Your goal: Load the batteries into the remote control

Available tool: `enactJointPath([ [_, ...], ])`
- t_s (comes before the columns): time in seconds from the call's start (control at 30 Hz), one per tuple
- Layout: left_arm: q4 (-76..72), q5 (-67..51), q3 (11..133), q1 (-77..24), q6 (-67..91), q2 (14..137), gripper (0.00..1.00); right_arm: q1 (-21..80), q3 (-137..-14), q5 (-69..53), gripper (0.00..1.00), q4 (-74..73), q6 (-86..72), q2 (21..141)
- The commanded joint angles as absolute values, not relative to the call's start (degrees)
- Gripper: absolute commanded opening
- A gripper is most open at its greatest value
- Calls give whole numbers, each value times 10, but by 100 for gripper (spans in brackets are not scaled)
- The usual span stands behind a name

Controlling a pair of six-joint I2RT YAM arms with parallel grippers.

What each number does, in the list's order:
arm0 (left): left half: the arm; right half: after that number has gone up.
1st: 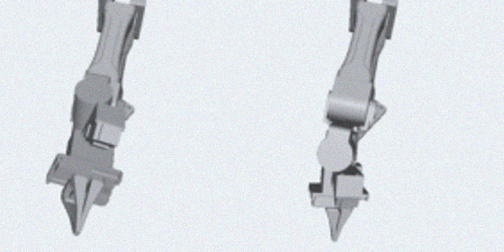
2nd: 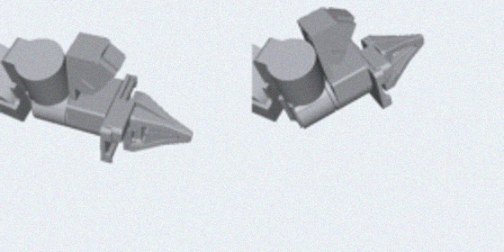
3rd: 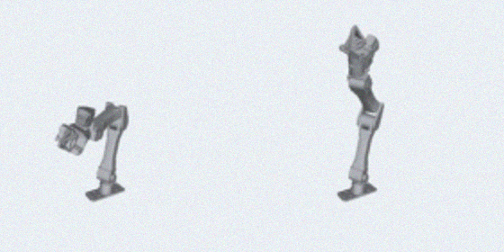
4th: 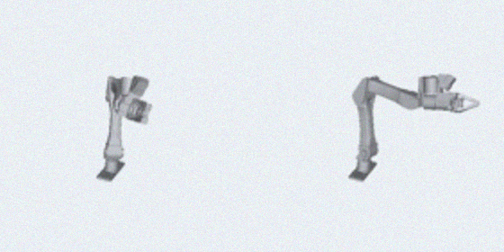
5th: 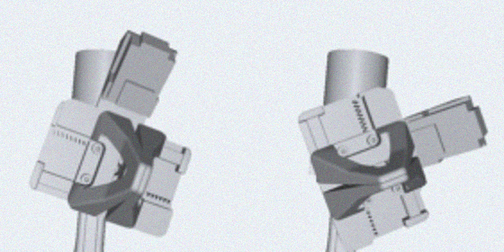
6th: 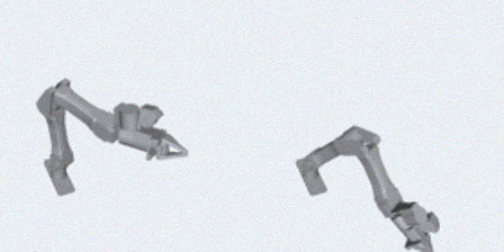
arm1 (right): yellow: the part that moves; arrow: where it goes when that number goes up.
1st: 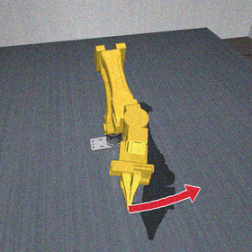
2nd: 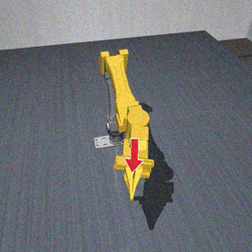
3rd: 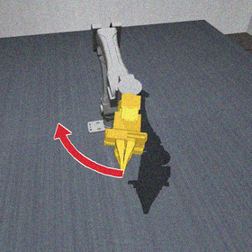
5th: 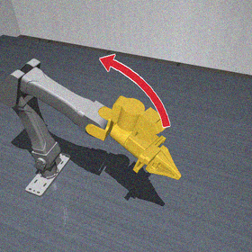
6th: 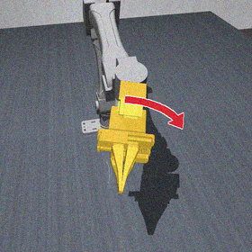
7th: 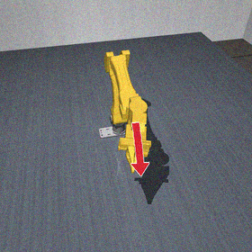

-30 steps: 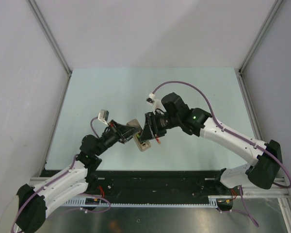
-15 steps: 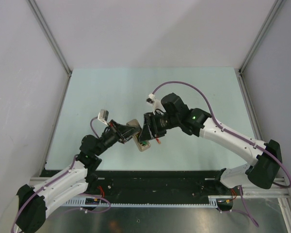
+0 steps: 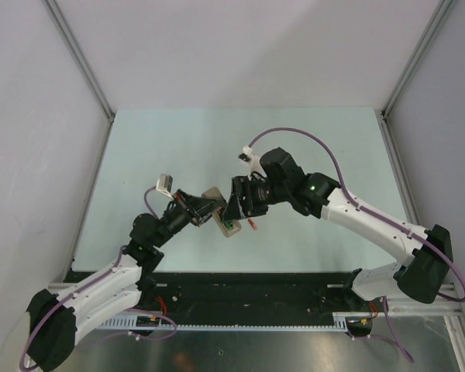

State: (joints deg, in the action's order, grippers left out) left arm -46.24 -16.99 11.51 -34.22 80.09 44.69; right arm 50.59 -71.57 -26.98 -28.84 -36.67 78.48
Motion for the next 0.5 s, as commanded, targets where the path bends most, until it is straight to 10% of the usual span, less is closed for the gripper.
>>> enactJointPath([
  [0.0, -485, -146, 137, -343, 809, 463, 0, 489, -718, -265, 64, -262, -381, 755],
  [0.47, -459, -122, 146, -342, 783, 491, 0, 532, -869, -100, 52, -474, -274, 783],
])
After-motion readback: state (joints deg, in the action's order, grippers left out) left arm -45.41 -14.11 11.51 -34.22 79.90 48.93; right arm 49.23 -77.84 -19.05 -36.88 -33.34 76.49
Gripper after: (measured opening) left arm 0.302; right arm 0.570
